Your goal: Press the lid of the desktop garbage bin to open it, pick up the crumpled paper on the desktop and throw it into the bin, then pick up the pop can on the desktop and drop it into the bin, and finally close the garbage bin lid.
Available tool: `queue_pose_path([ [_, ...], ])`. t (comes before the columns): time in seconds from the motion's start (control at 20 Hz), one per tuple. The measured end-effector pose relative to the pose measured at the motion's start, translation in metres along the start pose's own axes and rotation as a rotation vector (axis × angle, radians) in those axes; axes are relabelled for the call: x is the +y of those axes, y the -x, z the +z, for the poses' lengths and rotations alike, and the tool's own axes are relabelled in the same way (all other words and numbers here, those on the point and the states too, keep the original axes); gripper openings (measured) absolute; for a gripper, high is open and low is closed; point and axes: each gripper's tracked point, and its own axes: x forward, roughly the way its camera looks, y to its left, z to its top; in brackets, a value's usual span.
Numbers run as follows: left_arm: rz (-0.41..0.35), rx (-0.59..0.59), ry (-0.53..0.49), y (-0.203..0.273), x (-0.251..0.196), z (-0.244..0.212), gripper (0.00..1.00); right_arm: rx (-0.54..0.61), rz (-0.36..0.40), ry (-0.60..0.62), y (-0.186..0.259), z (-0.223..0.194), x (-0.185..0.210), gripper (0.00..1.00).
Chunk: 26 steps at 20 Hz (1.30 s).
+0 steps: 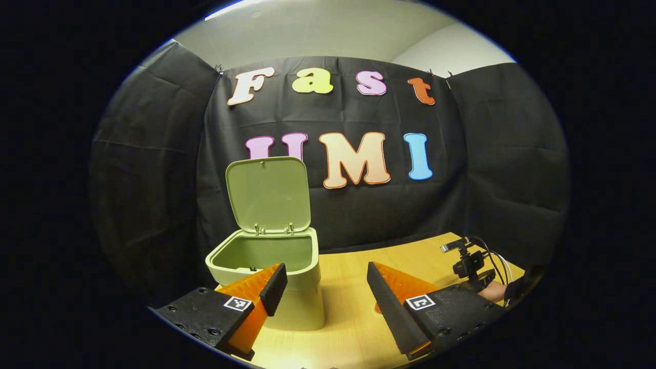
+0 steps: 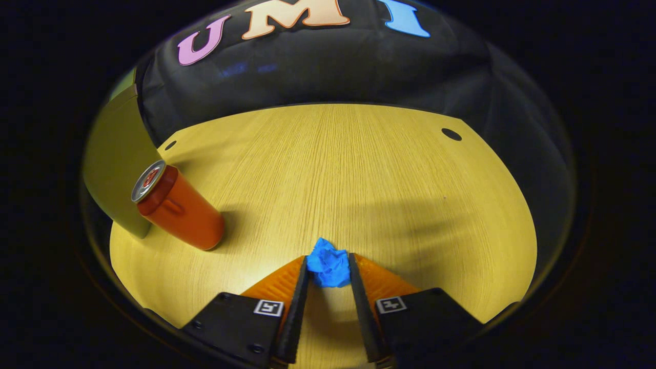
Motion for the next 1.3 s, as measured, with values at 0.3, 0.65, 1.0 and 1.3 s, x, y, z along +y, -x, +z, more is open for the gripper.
queue_pose_path([
  [0.3,0.012,0.012,0.022,0.002,0.005,-0.005,0.93,-0.003,0.002,0.008,0.004,0.001,0.000,0.23],
  [0.65,0.039,0.014,0.045,0.004,0.020,-0.008,0.93,-0.067,0.016,0.004,0.034,0.020,0.003,0.25],
  [1.0,0.102,0.023,0.117,0.006,0.048,-0.016,0.92,-0.272,0.120,0.060,0.111,0.092,0.048,0.25],
  [1.3,0.129,-0.002,0.101,0.013,0.071,-0.012,0.93,-0.476,0.268,0.139,0.199,0.164,0.128,0.22],
])
